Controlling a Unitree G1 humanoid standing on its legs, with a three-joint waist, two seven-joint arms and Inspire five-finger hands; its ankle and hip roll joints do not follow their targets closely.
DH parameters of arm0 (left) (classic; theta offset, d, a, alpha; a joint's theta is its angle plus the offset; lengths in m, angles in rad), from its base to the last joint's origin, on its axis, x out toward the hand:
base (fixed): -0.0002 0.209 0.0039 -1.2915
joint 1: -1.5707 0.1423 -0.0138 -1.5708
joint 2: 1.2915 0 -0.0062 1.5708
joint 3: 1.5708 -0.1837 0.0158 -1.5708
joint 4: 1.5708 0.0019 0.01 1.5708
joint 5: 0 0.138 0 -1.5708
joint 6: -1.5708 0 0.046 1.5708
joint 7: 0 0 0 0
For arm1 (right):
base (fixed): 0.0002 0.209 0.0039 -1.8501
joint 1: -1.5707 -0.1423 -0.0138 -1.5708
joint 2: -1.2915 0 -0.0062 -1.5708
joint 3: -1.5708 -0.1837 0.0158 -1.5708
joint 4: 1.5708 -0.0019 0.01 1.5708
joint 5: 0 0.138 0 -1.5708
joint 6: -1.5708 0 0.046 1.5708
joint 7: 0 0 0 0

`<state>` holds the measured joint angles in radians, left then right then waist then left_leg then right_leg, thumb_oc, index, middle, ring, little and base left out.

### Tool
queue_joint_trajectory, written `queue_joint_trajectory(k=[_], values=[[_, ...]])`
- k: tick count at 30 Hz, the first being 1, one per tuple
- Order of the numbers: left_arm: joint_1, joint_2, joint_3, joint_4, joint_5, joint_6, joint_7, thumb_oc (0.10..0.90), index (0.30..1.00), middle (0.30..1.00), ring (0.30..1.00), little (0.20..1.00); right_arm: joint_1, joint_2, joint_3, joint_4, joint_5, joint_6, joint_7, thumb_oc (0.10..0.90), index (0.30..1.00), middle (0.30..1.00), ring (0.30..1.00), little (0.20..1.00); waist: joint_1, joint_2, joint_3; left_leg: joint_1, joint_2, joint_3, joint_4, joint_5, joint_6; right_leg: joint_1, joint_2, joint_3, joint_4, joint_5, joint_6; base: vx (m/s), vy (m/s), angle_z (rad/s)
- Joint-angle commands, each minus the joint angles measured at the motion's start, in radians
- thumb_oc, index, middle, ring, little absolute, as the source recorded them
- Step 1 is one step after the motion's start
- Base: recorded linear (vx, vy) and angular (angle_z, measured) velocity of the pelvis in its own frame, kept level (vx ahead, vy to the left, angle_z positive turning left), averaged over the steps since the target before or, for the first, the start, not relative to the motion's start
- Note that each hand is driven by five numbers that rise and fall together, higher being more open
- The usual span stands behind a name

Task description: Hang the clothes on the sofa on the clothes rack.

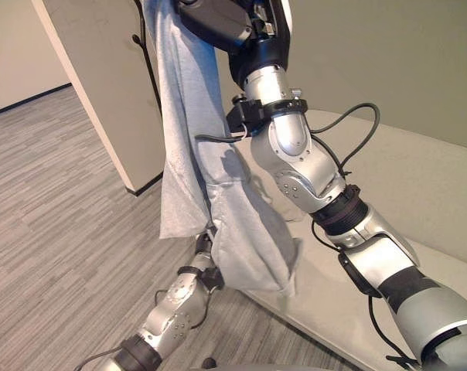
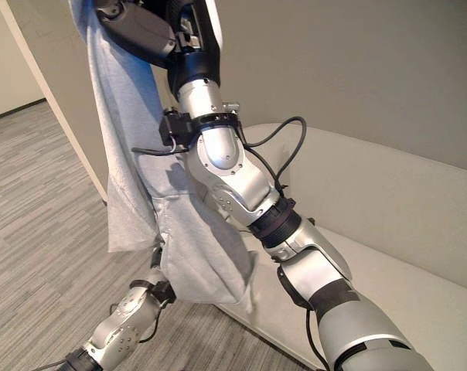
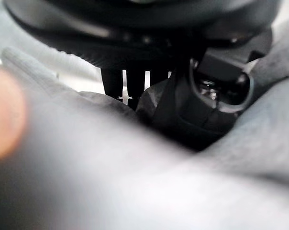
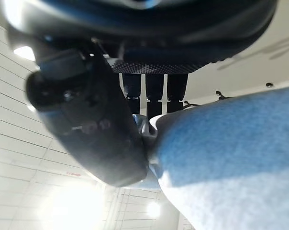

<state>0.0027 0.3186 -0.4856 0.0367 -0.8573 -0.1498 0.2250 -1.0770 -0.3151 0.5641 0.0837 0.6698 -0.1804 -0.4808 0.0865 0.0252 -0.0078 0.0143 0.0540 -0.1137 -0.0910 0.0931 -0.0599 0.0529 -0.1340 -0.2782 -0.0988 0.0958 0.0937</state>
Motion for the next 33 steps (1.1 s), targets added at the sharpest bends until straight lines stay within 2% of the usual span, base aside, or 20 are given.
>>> queue_joint_trajectory(k=[1, 4, 5, 8, 9, 11, 13, 14, 16, 18, 20, 21, 23, 24, 25, 29, 30, 31, 32, 33], values=[[-0.055, 0.026, 0.118, -0.069, 0.043, -0.116, 0.006, 0.4, 0.3, 0.3, 0.3, 0.3, -0.076, -0.036, -0.094, -0.072, -0.073, -0.076, 0.046, 0.4, 0.3, 0.3, 0.3, 0.3, 0.034, -0.041, -0.064, 0.01, -0.071, -0.032, 0.004, -0.107, 0.056, 0.051, 0.048, 0.038, 0.069, -0.168, -0.058, -0.02, -0.092, 0.14], [0.027, 0.059, 0.294, -0.121, 0.133, -0.142, 0.055, 0.4, 0.3, 0.3, 0.3, 0.3, 0.017, -0.147, -0.099, -0.156, -0.046, -0.096, 0.127, 0.4, 0.3, 0.3, 0.3, 0.3, 0.055, -0.044, -0.047, 0.004, -0.065, -0.053, 0.004, -0.089, 0.044, 0.043, 0.055, 0.02, 0.098, -0.192, -0.069, -0.04, -0.104, 0.16], [0.093, 0.086, 0.433, -0.158, 0.254, -0.155, 0.1, 0.4, 0.3, 0.3, 0.3, 0.3, 0.086, -0.26, -0.107, -0.229, -0.018, -0.114, 0.214, 0.4, 0.3, 0.3, 0.3, 0.3, 0.076, -0.048, -0.04, -0.013, -0.067, -0.074, 0.004, -0.067, 0.032, 0.045, 0.057, -0.007, 0.092, -0.2, -0.073, -0.04, -0.103, 0.27], [0.123, 0.101, 0.546, -0.185, 0.36, -0.167, 0.134, 0.4, 0.3, 0.3, 0.3, 0.3, 0.135, -0.33, -0.109, -0.288, 0.002, -0.126, 0.275, 0.4, 0.3, 0.3, 0.3, 0.3, 0.091, -0.048, -0.034, -0.041, -0.073, -0.099, 0.004, -0.046, 0.026, 0.039, 0.057, -0.028, 0.075, -0.193, -0.073, -0.06, -0.037, 0.34], [0.142, 0.131, 0.674, -0.216, 0.464, -0.195, 0.173, 0.4, 0.3, 0.3, 0.3, 0.3, 0.188, -0.38, -0.14, -0.331, 0.016, -0.152, 0.329, 0.4, 0.3, 0.3, 0.3, 0.3, 0.13, -0.048, -0.009, -0.069, -0.078, -0.16, 0.004, -0.021, 0.001, 0.022, 0.054, -0.028, 0.064, -0.191, -0.072, -0.15, 0.016, 0.28], [0.142, 0.15, 0.718, -0.237, 0.521, -0.204, 0.191, 0.4, 0.3, 0.3, 0.3, 0.3, 0.213, -0.392, -0.168, -0.326, 0.011, -0.164, 0.345, 0.4, 0.3, 0.3, 0.3, 0.3, 0.148, -0.055, 0.004, -0.089, -0.087, -0.223, 0.004, -0.003, -0.018, 0.006, 0.047, -0.032, 0.062, -0.188, -0.072, -0.11, 0.064, 0.2], [0.131, 0.186, 0.806, -0.274, 0.621, -0.211, 0.238, 0.4, 0.3, 0.3, 0.3, 0.3, 0.313, -0.415, -0.232, -0.35, -0.027, -0.174, 0.352, 0.4, 0.3, 0.3, 0.3, 0.3, 0.153, -0.061, 0.02, -0.109, -0.065, -0.247, 0.004, -0.01, -0.017, -0.011, 0.029, -0.048, 0.068, -0.186, -0.071, -0.02, 0.144, 0.39], [0.129, 0.203, 0.87, -0.302, 0.697, -0.225, 0.286, 0.4, 0.3, 0.3, 0.3, 0.3, 0.441, -0.411, -0.292, -0.384, -0.051, -0.179, 0.372, 0.4, 0.3, 0.3, 0.3, 0.3, 0.134, -0.063, 0.031, -0.104, 0.017, -0.155, 0.004, -0.009, 0.001, -0.018, 0.012, -0.062, 0.097, -0.193, -0.07, 0.05, 0.218, 0.54], [0.137, 0.203, 0.887, -0.313, 0.718, -0.226, 0.297, 0.4, 0.3, 0.3, 0.3, 0.3, 0.493, -0.412, -0.318, -0.409, -0.072, -0.17, 0.375, 0.4, 0.3, 0.3, 0.3, 0.3, 0.126, -0.065, 0.027, -0.101, 0.045, -0.123, 0.004, 0.001, 0.003, -0.019, 0.008, -0.061, 0.099, -0.192, -0.07, 0.08, 0.276, 0.49], [0.101, 0.227, 0.917, -0.321, 0.793, -0.228, 0.357, 0.4, 0.3, 0.3, 0.3, 0.3, 0.636, -0.378, -0.384, -0.465, -0.133, -0.169, 0.382, 0.4, 0.3, 0.3, 0.3, 0.3, 0.095, -0.066, 0.032, -0.101, 0.139, -0.022, 0.004, 0.048, -0.014, -0.005, -0.021, -0.064, 0.11, -0.205, -0.06, 0.1, 0.41, 0.11], [0.079, 0.239, 0.909, -0.323, 0.829, -0.221, 0.379, 0.4, 0.3, 0.3, 0.3, 0.3, 0.666, -0.367, -0.396, -0.485, -0.16, -0.17, 0.378, 0.4, 0.3, 0.3, 0.3, 0.3, 0.089, -0.068, 0.037, -0.103, 0.149, -0.018, 0.004, 0.073, -0.017, 0.006, -0.032, -0.063, 0.111, -0.2, -0.055, 0.12, 0.465, 0.08], [0.059, 0.239, 0.899, -0.323, 0.892, -0.199, 0.401, 0.4, 0.3, 0.3, 0.3, 0.3, 0.744, -0.349, -0.422, -0.501, -0.197, -0.172, 0.378, 0.4, 0.3, 0.3, 0.3, 0.3, 0.086, -0.065, 0.028, -0.074, 0.152, -0.005, 0.004, 0.004, -0.016, 0.035, -0.056, -0.061, 0.1, -0.193, -0.034, 0.28, 0.903, 0.08], [0.02, 0.233, 0.849, -0.311, 0.949, -0.19, 0.406, 0.4, 0.3, 0.3, 0.3, 0.3, 0.842, -0.311, -0.47, -0.544, -0.261, -0.154, 0.371, 0.4, 0.3, 0.3, 0.3, 0.3, 0.066, -0.064, 0.018, -0.098, 0.105, 0.015, 0.1, -0.13, -0.001, 0.073, -0.122, -0.083, 0.076, -0.135, -0.007, 0.22, 0.774, -0.02], [0.018, 0.233, 0.847, -0.311, 0.95, -0.19, 0.407, 0.4, 0.3, 0.3, 0.3, 0.3, 0.845, -0.311, -0.473, -0.547, -0.262, -0.152, 0.371, 0.4, 0.3, 0.3, 0.3, 0.3, 0.065, -0.066, 0.017, -0.104, 0.099, 0.012, 0.106, -0.131, 0.002, 0.074, -0.125, -0.087, 0.071, -0.13, -0.006, 0.14, 0.908, 0.39], [-0.036, 0.236, 0.787, -0.293, 0.964, -0.196, 0.415, 0.4, 0.3, 0.3, 0.3, 0.3, 0.894, -0.276, -0.49, -0.529, -0.311, -0.148, 0.356, 0.4, 0.3, 0.3, 0.3, 0.3, 0.067, -0.082, 0.025, -0.155, 0.01, 0.016, 0.238, -0.22, 0.044, 0.078, -0.221, -0.111, 0.084, 0.065, 0.029, 0.07, 0.67, 0.5], [-0.051, 0.273, 0.768, -0.318, 1.024, -0.175, 0.42, 0.4, 0.3, 0.3, 0.3, 0.3, 0.895, -0.201, -0.453, -0.513, -0.308, -0.144, 0.339, 0.4, 0.3, 0.3, 0.3, 0.3, 0.069, -0.084, 0.036, -0.166, -0.057, 0.054, 0.252, -0.255, 0.115, 0.041, -0.308, -0.179, 0.111, 0.221, 0.049, 0.09, 0.695, 0.15], [-0.047, 0.276, 0.775, -0.328, 1.031, -0.18, 0.423, 0.4, 0.3, 0.3, 0.3, 0.3, 0.907, -0.187, -0.461, -0.518, -0.316, -0.152, 0.333, 0.4, 0.3, 0.3, 0.3, 0.3, 0.066, -0.077, 0.038, -0.16, -0.055, 0.061, 0.246, -0.259, 0.118, 0.035, -0.296, -0.183, 0.126, 0.202, 0.055, 0.13, 0.625, -0.13], [-0.054, 0.273, 0.767, -0.326, 1.035, -0.178, 0.435, 0.4, 0.3, 0.3, 0.3, 0.3, 0.954, -0.174, -0.476, -0.545, -0.329, -0.16, 0.336, 0.4, 0.3, 0.3, 0.3, 0.3, 0.046, -0.085, 0.041, -0.145, -0.066, 0.052, 0.206, -0.235, 0.126, -0.015, -0.222, -0.114, 0.186, 0.106, 0.005, 0.09, 0.404, -0.11], [-0.055, 0.273, 0.766, -0.326, 1.035, -0.178, 0.435, 0.4, 0.3, 0.3, 0.3, 0.3, 0.955, -0.174, -0.477, -0.546, -0.329, -0.159, 0.336, 0.4, 0.3, 0.3, 0.3, 0.3, 0.045, -0.087, 0.04, -0.147, -0.069, 0.051, 0.204, -0.23, 0.128, -0.018, -0.225, -0.116, 0.188, 0.104, 0.002, 0.06, 0.287, 0.18], [-0.055, 0.267, 0.761, -0.322, 1.033, -0.174, 0.435, 0.4, 0.3, 0.3, 0.3, 0.3, 0.972, -0.178, -0.495, -0.552, -0.328, -0.165, 0.338, 0.4, 0.3, 0.3, 0.3, 0.3, 0.035, -0.094, 0.039, -0.138, -0.066, 0.044, 0.183, -0.218, 0.122, -0.057, -0.153, -0.056, 0.232, -0.001, -0.026, 0.09, 0.113, 0.56]])
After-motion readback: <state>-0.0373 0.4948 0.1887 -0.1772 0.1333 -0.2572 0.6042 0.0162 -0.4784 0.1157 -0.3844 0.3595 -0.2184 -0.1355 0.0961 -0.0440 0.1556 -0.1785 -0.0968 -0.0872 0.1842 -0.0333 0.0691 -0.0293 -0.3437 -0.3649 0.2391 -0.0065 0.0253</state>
